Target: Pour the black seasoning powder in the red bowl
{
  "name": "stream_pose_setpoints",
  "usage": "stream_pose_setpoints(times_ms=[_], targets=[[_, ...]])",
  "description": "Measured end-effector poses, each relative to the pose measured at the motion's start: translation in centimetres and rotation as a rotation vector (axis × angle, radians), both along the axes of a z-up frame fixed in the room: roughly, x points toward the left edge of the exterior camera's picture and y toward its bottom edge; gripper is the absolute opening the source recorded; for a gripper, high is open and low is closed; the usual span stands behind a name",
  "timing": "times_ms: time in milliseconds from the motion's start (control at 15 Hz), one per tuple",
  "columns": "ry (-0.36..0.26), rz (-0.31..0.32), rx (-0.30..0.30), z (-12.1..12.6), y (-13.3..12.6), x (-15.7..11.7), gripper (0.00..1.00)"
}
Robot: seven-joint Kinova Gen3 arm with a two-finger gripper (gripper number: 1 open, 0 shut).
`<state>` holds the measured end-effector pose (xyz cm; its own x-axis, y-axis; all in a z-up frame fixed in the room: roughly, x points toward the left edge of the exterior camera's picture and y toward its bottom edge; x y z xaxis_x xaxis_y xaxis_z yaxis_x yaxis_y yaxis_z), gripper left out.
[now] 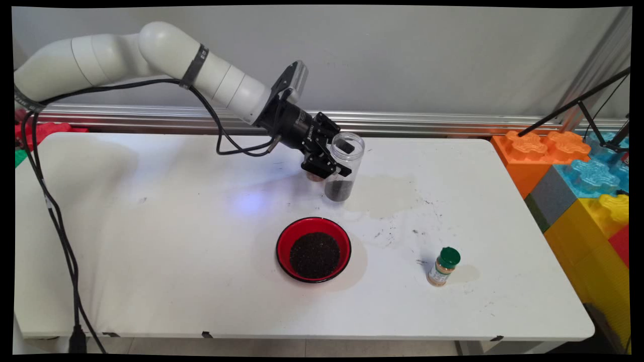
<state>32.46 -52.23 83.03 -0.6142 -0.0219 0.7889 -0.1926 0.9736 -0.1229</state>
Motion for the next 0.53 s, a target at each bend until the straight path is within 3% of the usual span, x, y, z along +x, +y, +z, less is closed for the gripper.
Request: stream_pose_setpoints(times_ms=[533], targets=[[0.043,0.097,0.12,-1.3,1.0,-0.1,0.0]])
